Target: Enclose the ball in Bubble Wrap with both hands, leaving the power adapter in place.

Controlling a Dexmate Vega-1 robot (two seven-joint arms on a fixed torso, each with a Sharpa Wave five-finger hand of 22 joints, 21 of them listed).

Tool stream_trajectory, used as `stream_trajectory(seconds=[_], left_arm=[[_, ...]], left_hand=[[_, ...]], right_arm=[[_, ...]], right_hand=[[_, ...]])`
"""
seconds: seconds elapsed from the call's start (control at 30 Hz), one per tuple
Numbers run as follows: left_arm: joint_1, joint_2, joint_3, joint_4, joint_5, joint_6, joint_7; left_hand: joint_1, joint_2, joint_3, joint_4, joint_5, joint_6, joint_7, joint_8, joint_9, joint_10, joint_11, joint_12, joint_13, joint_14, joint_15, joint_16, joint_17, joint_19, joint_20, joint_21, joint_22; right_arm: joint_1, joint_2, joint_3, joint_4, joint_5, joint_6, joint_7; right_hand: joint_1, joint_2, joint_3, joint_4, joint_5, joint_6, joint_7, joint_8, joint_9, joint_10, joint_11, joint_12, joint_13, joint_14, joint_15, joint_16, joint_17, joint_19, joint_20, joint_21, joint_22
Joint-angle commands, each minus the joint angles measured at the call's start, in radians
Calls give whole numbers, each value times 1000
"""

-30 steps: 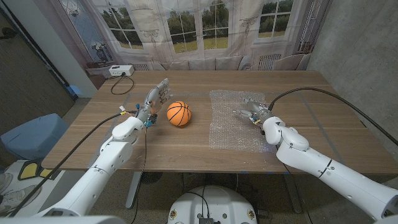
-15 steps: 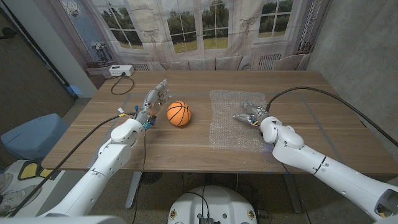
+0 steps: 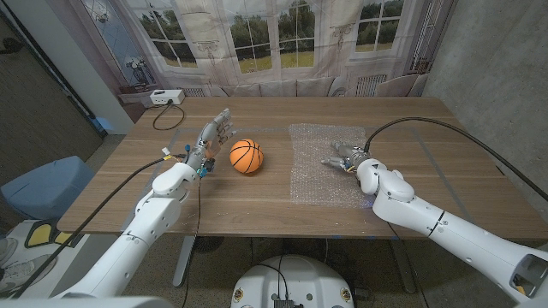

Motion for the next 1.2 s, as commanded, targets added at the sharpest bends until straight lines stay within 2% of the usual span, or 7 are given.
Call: stream_trajectory(seconds=[0.03, 0.17, 0.4, 0.63, 0.73, 0.97, 1.2], left_arm=[[-9, -5, 4, 9, 1, 2, -3], [-4, -6, 3, 3, 2, 4, 6], [-6, -4, 4, 5, 0, 5, -1], [-4, -6, 2, 6, 2, 3, 5], [-4, -2, 2, 5, 1, 6, 0], [-3, -1, -1, 5, -4, 8, -7], [-1, -1, -2, 3, -2, 7, -5]], left_hand=[[-6, 3, 0, 5, 5, 7, 1, 4, 4, -10, -4, 3, 4, 2, 2, 7, 5, 7, 4, 9, 6], [-7, 4, 0, 5, 5, 7, 1, 4, 4, -10, -4, 3, 4, 1, 1, 7, 5, 6, 4, 9, 6], [-8, 4, 0, 5, 5, 7, 1, 3, 3, -12, -3, 3, 4, 1, 2, 7, 5, 6, 4, 10, 6], [-8, 5, 0, 5, 5, 7, 2, 3, 3, -13, -3, 2, 4, 1, 1, 7, 5, 6, 4, 10, 6], [-9, 5, 0, 4, 5, 7, 1, 3, 3, -12, -3, 3, 4, 2, 1, 7, 5, 6, 4, 10, 6], [-10, 5, 0, 4, 5, 4, 0, 2, 3, -14, -4, 2, 4, 0, 1, 6, 5, 6, 4, 10, 6], [-10, 5, 0, 4, 5, 2, -2, 2, 3, -15, -4, 2, 4, -2, 2, 6, 5, 5, 5, 10, 6]], right_arm=[[13, -4, -1, 18, 24, 22, 26], [34, -8, -15, 27, 27, 24, 66], [57, -16, -47, 42, -10, 37, 89], [56, -10, -54, 55, -44, 60, 74], [39, 1, -43, 59, -56, 68, 25], [-21, 23, 18, 66, -41, 122, -113], [-98, 43, 125, 69, 68, 237, -251]], right_hand=[[30, 11, 7, -1, 4, 51, -6, 15, 3, 70, -2, 24, 1, 79, -25, 29, 0, 152, -5, 47, 8], [75, 22, 16, -9, 5, 122, 9, 23, 3, 169, 2, 48, 2, 185, -45, 64, 4, 319, -27, 92, 6], [176, 36, 42, -26, 14, 202, 34, 31, 3, 295, 12, 86, 4, 305, -78, 103, 9, 431, -64, 119, 8], [403, 16, 81, -34, 39, 336, 37, 46, 3, 442, -5, 137, 10, 494, -146, 183, 45, 569, -141, 170, 15], [476, 14, 80, -29, 48, 429, 38, 61, 3, 534, -5, 182, 22, 565, -171, 234, 84, 609, -167, 190, 18], [624, 83, 65, -17, 39, 685, 77, 113, 14, 707, -9, 299, 66, 736, -222, 399, 238, 703, -231, 269, 34], [643, 127, 68, 2, 23, 795, 103, 163, 27, 765, -11, 341, 87, 803, -226, 423, 272, 744, -242, 314, 42]])
